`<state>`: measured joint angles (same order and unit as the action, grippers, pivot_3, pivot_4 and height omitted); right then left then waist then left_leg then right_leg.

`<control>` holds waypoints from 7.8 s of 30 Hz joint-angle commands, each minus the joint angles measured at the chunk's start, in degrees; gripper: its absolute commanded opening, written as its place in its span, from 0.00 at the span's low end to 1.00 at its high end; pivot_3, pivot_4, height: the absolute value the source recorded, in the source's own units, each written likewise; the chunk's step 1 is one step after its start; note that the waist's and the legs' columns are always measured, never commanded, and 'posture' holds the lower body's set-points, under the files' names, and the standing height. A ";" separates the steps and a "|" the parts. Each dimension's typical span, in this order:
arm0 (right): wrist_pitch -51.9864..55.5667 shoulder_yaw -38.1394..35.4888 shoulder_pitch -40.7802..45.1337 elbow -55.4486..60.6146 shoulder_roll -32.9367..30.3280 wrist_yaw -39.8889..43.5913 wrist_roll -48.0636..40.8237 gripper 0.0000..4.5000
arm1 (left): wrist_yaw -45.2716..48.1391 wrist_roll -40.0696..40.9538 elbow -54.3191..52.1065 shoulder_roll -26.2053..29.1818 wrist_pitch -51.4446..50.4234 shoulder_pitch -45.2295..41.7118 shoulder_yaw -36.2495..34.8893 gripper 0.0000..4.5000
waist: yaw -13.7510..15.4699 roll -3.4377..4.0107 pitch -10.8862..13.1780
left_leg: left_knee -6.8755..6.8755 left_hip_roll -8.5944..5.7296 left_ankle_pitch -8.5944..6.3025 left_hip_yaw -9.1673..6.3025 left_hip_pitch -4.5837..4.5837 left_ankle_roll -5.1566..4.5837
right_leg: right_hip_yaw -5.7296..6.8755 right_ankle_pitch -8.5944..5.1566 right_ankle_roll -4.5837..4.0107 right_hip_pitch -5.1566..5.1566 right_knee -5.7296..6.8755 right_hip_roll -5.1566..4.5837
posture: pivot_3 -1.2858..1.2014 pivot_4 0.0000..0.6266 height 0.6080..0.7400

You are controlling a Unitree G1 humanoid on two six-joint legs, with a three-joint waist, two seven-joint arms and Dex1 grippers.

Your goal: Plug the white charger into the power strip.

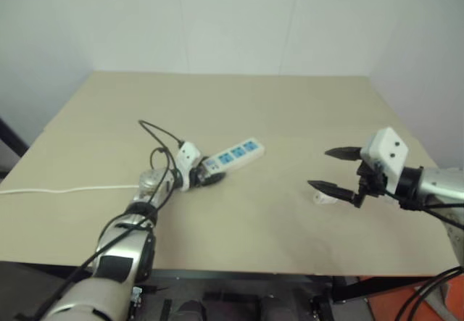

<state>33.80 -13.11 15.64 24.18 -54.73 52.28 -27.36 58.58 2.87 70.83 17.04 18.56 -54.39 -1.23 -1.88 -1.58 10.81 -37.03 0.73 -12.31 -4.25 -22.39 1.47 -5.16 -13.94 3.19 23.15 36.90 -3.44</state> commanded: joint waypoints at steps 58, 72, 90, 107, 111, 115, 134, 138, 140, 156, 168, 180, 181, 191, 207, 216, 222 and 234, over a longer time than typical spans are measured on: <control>-32.11 40.92 37.64 -53.87 7.26 32.52 45.54 0.64 | 20.19 4.97 -50.20 8.37 -15.21 26.69 15.53 0.73 | -0.62 0.15 -0.08 | -0.06 0.05 0.00 0.03 0.12 0.00 | -0.02 0.04 -0.08 -0.01 0.07 -0.01 | 0.52 0.24 1.00; -24.22 28.47 42.18 -51.52 12.58 22.95 37.67 0.26 | 20.06 4.67 -49.45 8.82 -15.77 26.67 15.87 0.73 | -0.70 0.17 -0.14 | -0.04 0.05 0.00 0.03 0.24 0.00 | -0.03 0.05 -0.12 -0.06 0.13 0.01 | 0.52 0.24 1.00; -6.08 11.90 9.91 -15.27 36.32 7.09 1.43 0.26 | 20.15 5.02 -49.73 9.88 -16.33 26.70 16.22 0.73 | -0.77 0.04 -0.43 | 0.01 0.09 0.00 -0.19 0.26 -0.01 | 0.14 0.05 -0.19 -0.12 0.23 0.06 | 0.52 0.24 1.00; -25.15 20.00 6.15 -27.07 40.98 7.27 6.62 0.26 | 21.08 5.39 -49.52 10.17 -16.56 26.54 16.45 0.73 | -0.74 0.02 -0.45 | 0.03 0.09 0.00 -0.18 0.23 0.00 | 0.14 0.03 -0.18 -0.09 0.18 0.07 | 0.52 0.24 1.00; -26.28 21.07 6.38 -28.20 41.16 7.18 6.99 0.26 | 21.03 5.40 -49.88 10.27 -16.65 26.75 16.48 0.73 | -0.75 0.03 -0.45 | 0.03 0.09 0.00 -0.18 0.23 0.00 | 0.14 0.03 -0.18 -0.09 0.18 0.07 | 0.52 0.24 1.00; -27.19 22.17 6.44 -29.02 41.17 7.35 7.46 0.26 | 20.97 5.38 -50.11 10.34 -16.75 26.94 16.52 0.73 | -0.75 0.03 -0.46 | 0.03 0.09 0.00 -0.18 0.24 0.00 | 0.13 0.03 -0.17 -0.10 0.18 0.07 | 0.52 0.24 1.00; -29.55 21.37 7.11 -33.50 38.56 8.70 8.63 0.26 | 21.06 5.32 -49.61 10.62 -16.55 26.80 16.43 0.73 | -0.74 0.02 -0.50 | 0.05 0.10 0.00 -0.18 0.26 0.00 | 0.13 0.01 -0.16 -0.11 0.17 0.07 | 0.52 0.24 1.00; -30.15 21.52 7.49 -34.26 38.02 9.10 8.68 0.26 | 21.02 5.33 -49.46 10.70 -16.53 26.73 16.37 0.73 | -0.74 0.02 -0.50 | 0.05 0.10 0.00 -0.18 0.26 0.00 | 0.13 0.01 -0.16 -0.12 0.17 0.08 | 0.52 0.24 1.00; -30.49 21.51 7.62 -34.74 37.71 9.38 8.65 0.26 | 21.05 5.31 -49.40 10.79 -16.53 26.76 16.34 0.73 | -0.74 0.02 -0.50 | 0.04 0.10 0.00 -0.18 0.26 0.00 | 0.13 0.01 -0.16 -0.12 0.17 0.07 | 0.52 0.24 1.00; -32.84 20.32 5.90 -43.03 32.75 11.01 9.90 0.26 | 20.80 5.47 -49.04 11.59 -16.72 26.71 16.01 0.73 | -0.59 0.00 -0.63 | 0.04 0.09 0.00 -0.18 0.30 0.00 | 0.14 -0.06 -0.03 -0.21 0.12 0.06 | 0.52 0.24 1.00; -32.68 22.22 5.35 -46.58 29.85 13.55 10.26 0.26 | 20.47 5.89 -49.52 13.24 -17.10 27.04 15.61 0.73 | -0.59 -0.12 -1.05 | 0.19 0.11 -0.02 -0.19 0.97 0.00 | 0.17 -0.26 0.25 -0.91 -0.12 0.06 | 0.52 0.24 1.00; -31.46 30.26 10.62 -47.14 32.54 15.95 12.49 0.26 | 20.14 6.13 -49.52 13.10 -17.22 27.00 16.01 0.73 | -0.89 -0.11 -1.11 | 0.22 0.17 -0.02 -0.18 1.04 0.00 | 0.16 -0.29 0.21 -0.91 -0.11 0.11 | 0.52 0.24 1.00; -31.44 30.56 11.01 -48.04 32.78 15.91 12.71 0.26 | 20.05 6.12 -49.48 13.06 -17.23 26.97 16.03 0.73 | -0.93 -0.11 -1.13 | 0.23 0.18 -0.02 -0.18 1.05 0.00 | 0.16 -0.30 0.20 -0.91 -0.11 0.12 | 0.52 0.24 1.00; -32.66 30.56 9.08 -50.31 31.75 16.05 13.33 0.26 | 19.70 6.24 -50.11 13.26 -17.45 27.62 15.98 0.73 | -1.45 -0.07 -1.49 | 0.29 0.20 -0.03 -0.17 1.17 -0.01 | 0.14 -0.35 0.17 -1.00 -0.11 0.14 | 0.52 0.24 1.00; -34.53 31.87 9.03 -52.83 29.68 18.10 15.25 0.26 | 19.93 6.28 -49.84 13.61 -17.24 27.60 15.89 0.73 | -1.43 -0.07 -1.64 | 0.32 0.20 -0.05 -0.17 1.17 -0.01 | 0.14 -0.40 0.17 -1.00 -0.14 0.13 | 0.52 0.24 1.00; -33.58 32.87 12.12 -56.31 31.35 19.46 14.87 0.26 | 19.97 6.31 -50.17 13.84 -17.43 27.73 15.83 0.73 | -1.53 -0.08 -1.73 | 0.33 0.20 -0.05 -0.16 1.21 0.00 | 0.13 -0.41 0.17 -1.02 -0.14 0.13 | 0.52 0.24 1.00; -33.85 33.06 11.79 -56.20 31.26 19.27 15.16 0.26 | 19.87 6.34 -50.57 13.93 -17.73 27.95 15.80 0.73 | -1.59 -0.09 -1.76 | 0.36 0.21 -0.05 -0.16 1.22 0.00 | 0.13 -0.42 0.16 -1.02 -0.14 0.13 | 0.52 0.24 1.00; -29.57 32.88 9.43 -49.82 31.16 17.40 13.88 0.69 | 20.50 6.79 -50.26 13.91 -18.20 27.54 16.06 0.73 | -1.75 -0.35 -1.98 | 0.42 0.23 -0.06 -0.17 1.23 0.00 | 0.14 -0.49 0.13 -1.00 -0.16 0.15 | 0.52 0.24 1.00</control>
<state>-1.00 17.50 29.90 -21.26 -21.14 69.76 -17.51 77.10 10.04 20.60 28.75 0.98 -27.63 14.82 -3.64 -1.93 8.83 -36.60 0.96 -12.38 -4.41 -21.16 1.49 -5.02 -14.43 3.33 22.14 36.74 -3.30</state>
